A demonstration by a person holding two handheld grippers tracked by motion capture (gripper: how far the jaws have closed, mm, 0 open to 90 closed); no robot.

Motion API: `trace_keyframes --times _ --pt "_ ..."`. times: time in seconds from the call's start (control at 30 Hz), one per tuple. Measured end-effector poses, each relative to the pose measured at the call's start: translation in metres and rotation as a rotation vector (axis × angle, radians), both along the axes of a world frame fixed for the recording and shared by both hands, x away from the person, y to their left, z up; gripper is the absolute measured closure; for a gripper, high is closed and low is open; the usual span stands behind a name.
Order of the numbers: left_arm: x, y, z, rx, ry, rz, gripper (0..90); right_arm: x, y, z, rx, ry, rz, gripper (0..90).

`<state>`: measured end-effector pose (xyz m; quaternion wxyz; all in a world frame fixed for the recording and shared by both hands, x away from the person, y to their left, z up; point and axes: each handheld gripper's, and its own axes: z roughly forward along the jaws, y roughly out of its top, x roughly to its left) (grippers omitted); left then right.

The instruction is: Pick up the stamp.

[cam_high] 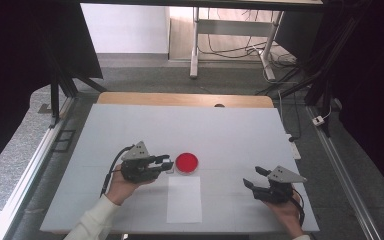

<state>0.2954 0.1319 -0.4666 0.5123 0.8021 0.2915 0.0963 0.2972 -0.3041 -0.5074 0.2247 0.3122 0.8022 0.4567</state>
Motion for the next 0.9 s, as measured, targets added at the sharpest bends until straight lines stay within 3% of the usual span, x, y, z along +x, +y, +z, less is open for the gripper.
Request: trace_keyframes --times 0.23,0.9 --pt "-0.003 -0.011 0.000 0.005 -0.005 -0.012 67.1 -0.002 0.002 0.000 -0.011 -0.006 0.016 32.5" --pt "0.000 -0.018 -0.002 0.007 0.000 -0.015 67.1 -0.004 0.004 0.000 -0.021 -0.008 0.019 32.5"
